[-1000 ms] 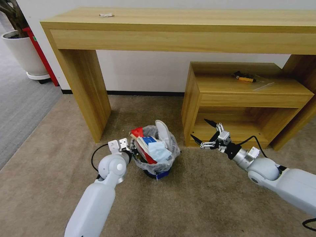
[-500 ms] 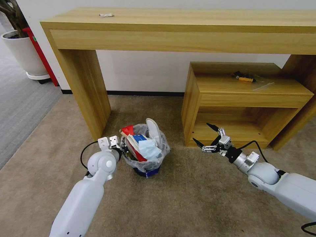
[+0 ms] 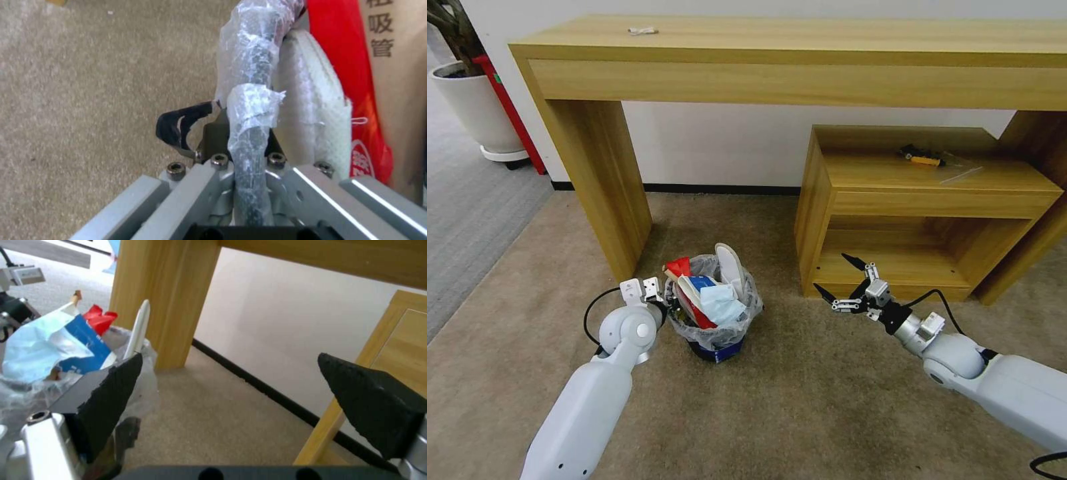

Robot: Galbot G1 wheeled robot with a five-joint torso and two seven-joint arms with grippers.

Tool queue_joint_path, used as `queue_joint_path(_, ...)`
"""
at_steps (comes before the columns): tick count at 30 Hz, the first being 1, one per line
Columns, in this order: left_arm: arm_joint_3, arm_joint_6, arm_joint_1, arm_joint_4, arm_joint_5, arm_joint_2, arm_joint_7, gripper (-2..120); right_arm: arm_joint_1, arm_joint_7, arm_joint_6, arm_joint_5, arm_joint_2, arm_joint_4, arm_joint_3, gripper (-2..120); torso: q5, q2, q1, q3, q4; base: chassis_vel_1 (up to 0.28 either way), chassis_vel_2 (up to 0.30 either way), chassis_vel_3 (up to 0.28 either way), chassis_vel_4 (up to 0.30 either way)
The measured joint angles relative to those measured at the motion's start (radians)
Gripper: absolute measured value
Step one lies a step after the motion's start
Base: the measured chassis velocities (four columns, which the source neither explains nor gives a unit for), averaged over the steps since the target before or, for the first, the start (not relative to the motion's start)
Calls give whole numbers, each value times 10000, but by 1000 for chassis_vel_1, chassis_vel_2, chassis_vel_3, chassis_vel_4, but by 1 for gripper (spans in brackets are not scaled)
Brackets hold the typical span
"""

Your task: Pick up the trash bin and place the garbage on the floor into it.

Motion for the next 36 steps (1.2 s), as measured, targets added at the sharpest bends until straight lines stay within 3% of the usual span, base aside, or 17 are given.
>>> queue_joint_path(34,773,-26,-139,234,-227,-195,-384,0,-501,18,146,-386,-3,-191,284,100,1,2,-2,-1,0,0,0,0,0)
queue_joint_path(36,784,-14,-153,228,-259,-223,-393,7,-536,35,152,-420,-7,-202,307,100,0,2,-2,0,-2,0,0,0,0)
